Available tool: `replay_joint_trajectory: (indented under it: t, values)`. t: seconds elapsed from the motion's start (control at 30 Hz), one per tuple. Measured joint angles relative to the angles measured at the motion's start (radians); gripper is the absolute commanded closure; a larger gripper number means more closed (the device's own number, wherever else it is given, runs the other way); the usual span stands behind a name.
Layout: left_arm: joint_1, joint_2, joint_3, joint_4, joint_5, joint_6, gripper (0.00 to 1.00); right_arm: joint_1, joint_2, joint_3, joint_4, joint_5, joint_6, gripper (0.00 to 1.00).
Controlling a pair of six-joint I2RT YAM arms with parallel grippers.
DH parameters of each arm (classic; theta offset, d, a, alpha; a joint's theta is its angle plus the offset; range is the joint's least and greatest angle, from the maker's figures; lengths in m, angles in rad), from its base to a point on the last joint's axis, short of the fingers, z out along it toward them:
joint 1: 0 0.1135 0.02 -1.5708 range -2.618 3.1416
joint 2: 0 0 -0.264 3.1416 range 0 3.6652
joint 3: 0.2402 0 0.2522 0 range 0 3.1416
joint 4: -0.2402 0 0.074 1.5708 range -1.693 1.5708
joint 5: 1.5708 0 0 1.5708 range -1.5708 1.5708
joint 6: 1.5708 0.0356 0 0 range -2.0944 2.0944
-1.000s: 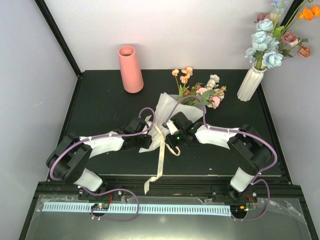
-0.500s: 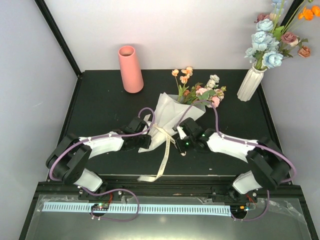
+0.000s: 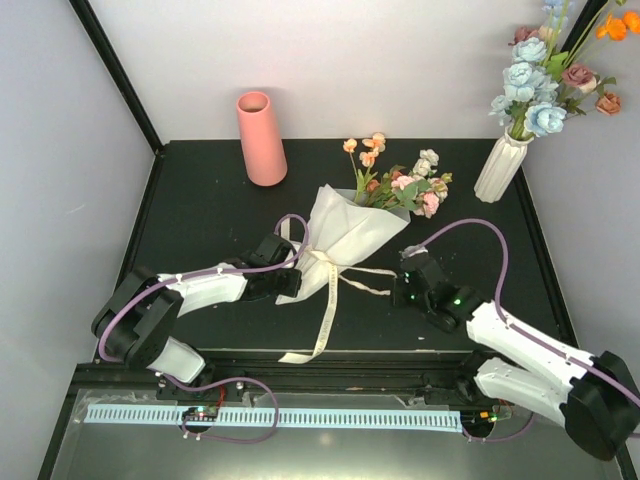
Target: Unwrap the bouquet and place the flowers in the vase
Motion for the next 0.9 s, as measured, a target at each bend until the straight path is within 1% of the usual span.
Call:
replay_joint_trajectory:
  t: [0.1, 0.17, 0.23, 0.3, 0.43, 0.57, 0.8, 0.9]
  values:
    - [0.001, 0.0, 0.0, 0.0, 0.001, 0.0, 0.87, -0.003, -0.053, -0.019, 0.006, 0.016, 0.008, 0.69]
    - [0.001, 0.0, 0.0, 0.0, 0.003, 0.001, 0.87, -0.003, -0.053, -0.018, 0.017, -0.012, -0.003, 0.58]
    - [0.001, 0.0, 0.0, 0.0, 0.006, 0.001, 0.87, -0.003, -0.035, -0.006, 0.02, -0.071, -0.052, 0.48]
    - [0.002, 0.0, 0.0, 0.0, 0.009, 0.002, 0.87, -0.003, -0.01, 0.013, 0.029, -0.133, -0.085, 0.44]
    - [0.002, -0.002, 0.0, 0.0, 0.018, 0.006, 0.87, -0.003, 0.05, 0.06, 0.081, -0.263, -0.147, 0.4]
    - [0.002, -0.008, 0.0, -0.002, 0.028, 0.007, 0.87, 0.006, 0.157, 0.145, 0.131, -0.342, -0.183, 0.38]
    - [0.002, -0.013, 0.0, -0.008, 0.038, 0.011, 0.87, 0.048, 0.439, 0.383, 0.156, -0.356, -0.288, 0.39]
    - [0.002, -0.019, 0.0, -0.016, 0.038, 0.017, 0.87, 0.049, 0.525, 0.443, 0.151, -0.35, -0.332, 0.41]
